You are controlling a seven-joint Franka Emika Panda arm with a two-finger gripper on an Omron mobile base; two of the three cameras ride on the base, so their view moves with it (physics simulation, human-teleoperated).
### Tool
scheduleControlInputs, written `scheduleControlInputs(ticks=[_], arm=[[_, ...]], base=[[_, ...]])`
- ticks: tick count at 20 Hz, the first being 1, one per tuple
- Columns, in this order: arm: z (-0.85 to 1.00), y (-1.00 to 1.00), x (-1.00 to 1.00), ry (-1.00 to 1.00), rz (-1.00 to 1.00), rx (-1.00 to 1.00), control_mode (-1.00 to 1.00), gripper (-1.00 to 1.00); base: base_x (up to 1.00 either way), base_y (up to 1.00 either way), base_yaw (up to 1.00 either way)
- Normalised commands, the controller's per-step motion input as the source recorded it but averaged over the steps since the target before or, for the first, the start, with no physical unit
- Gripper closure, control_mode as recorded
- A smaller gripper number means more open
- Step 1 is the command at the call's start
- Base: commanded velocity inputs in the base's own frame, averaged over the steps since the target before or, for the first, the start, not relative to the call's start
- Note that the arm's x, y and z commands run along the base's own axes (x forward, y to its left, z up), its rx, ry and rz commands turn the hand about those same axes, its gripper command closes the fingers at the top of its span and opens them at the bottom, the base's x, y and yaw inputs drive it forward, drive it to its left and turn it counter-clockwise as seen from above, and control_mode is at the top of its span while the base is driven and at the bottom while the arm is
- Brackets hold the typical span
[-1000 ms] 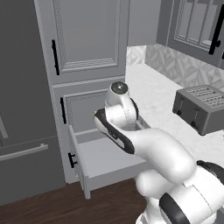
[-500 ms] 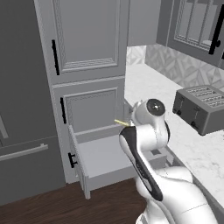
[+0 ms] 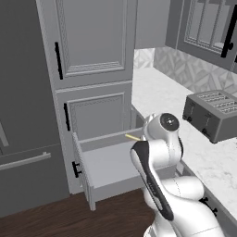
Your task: Take a straw from the drawer in front and place it inside the glass cup on the dining counter.
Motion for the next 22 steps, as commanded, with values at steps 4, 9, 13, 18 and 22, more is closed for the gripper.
scheduleControlInputs(ticks=[4,9,13,18,22], arm=[[0.0,0.0,0.0,0.1,0.0,-0.02,-1.0,1.0],[0.0,0.0,0.0,0.08,0.0,-0.02,-1.0,1.0],[0.0,0.0,-0.01,0.01,0.0,0.0,1.0,1.0],[0.0,0.0,0.0,0.0,0.0,0.0,1.0,1.0],[0.0,0.0,0.0,0.0,0.0,0.0,1.0,1.0]], base=[[0.0,0.0,0.0],[0.0,0.0,0.0],[-0.19,0.12,0.09],[-0.55,0.52,0.32],[-0.37,0.91,0.46]])
